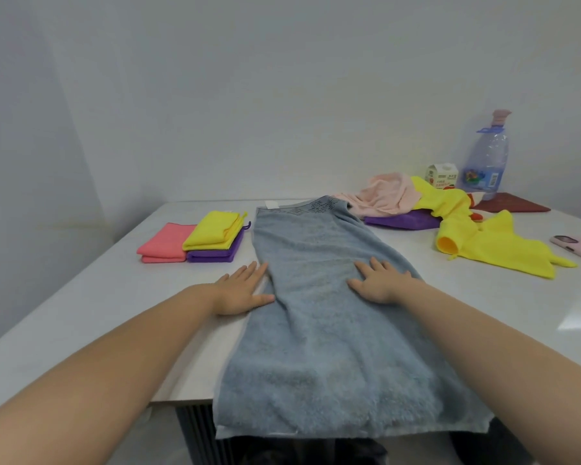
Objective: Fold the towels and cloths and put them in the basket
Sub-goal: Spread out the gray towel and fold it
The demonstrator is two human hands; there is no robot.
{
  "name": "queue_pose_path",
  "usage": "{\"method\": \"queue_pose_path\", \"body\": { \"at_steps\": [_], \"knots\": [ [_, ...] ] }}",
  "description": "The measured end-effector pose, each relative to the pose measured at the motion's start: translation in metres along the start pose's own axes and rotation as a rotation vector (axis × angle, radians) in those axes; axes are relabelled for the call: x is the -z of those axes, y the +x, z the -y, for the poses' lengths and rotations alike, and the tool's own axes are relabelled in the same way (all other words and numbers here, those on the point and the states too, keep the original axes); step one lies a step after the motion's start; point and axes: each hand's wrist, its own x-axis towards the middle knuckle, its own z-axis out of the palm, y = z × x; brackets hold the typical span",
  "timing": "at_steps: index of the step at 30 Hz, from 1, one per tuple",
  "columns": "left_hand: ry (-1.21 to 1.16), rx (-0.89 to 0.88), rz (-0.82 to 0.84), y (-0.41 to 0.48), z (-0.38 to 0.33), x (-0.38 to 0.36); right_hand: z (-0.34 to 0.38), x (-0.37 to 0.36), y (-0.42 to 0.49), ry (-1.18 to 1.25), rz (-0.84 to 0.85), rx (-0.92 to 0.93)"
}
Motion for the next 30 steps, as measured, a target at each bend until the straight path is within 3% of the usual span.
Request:
{"method": "queue_pose_path", "body": {
  "at_steps": [5,10,13,15,19,24,30],
  "knots": [
    [0.116,0.045,0.163,-0.011,0.005,0.033,0.0,0.0,0.002,-0.019,-0.162,-0.014],
    [0.044,-0.091,-0.047,0.012,-0.04,0.046,0.027,-0.005,0.002,0.094,-0.14,0.188],
    [0.081,-0.075,-0.004,0.027,-0.053,0.025,0.026,-0.013,0.0,0.052,-0.112,0.204],
    [0.11,-0.051,0.02,0.032,-0.05,0.016,0.018,-0.012,-0.003,0.062,-0.194,0.197],
    [0.019,-0.049,-0.18,0.044,-0.049,0.024,0.009,0.0,0.004,0.187,-0.456,0.164],
    [0.136,-0.079,-0.195,0.077,-0.045,0.032,0.007,0.014,0.039,-0.003,-0.447,0.245],
    [0.087,-0.035,-0.214,0.138,-0.031,0.045,0.018,0.037,0.104,0.056,-0.478,0.19]
  ]
}}
